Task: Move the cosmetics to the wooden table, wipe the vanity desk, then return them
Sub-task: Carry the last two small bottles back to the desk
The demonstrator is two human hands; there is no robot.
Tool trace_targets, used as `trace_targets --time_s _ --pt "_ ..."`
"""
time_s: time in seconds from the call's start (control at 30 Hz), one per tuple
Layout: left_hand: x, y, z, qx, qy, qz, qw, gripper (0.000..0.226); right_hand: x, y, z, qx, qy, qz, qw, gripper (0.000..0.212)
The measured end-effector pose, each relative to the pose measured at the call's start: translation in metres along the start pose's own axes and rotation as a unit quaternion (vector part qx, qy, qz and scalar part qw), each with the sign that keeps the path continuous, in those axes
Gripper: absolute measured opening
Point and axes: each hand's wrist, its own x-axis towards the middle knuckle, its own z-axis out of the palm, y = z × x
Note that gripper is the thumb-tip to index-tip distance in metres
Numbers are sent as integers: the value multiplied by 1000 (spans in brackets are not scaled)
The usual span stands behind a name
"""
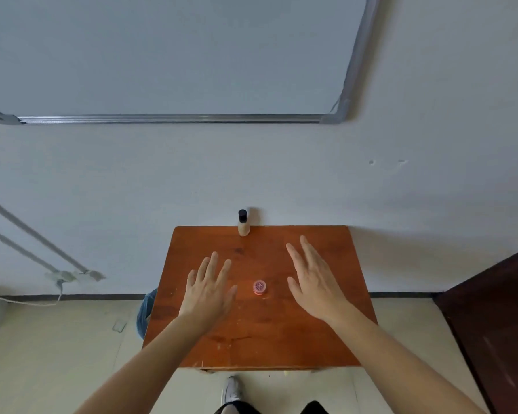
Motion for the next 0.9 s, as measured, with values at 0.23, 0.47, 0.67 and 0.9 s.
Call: trace_targets --time_s 0.23,0.47,0.67,0.9 --pt "54 -38 56 -15 -115 17 993 65 22 -18 67 27 -146 -43 988 72" --pt "80 -37 82 10 -185 27 982 65 38 0 120 -20 -218 -92 971 63" --pt "145 -24 68 -90 -146 -56 984 79 64 30 121 -59 -192 -42 979 71" --pt "226 18 46 -323 14 -180 929 80 58 43 121 -36 -163 50 985 75"
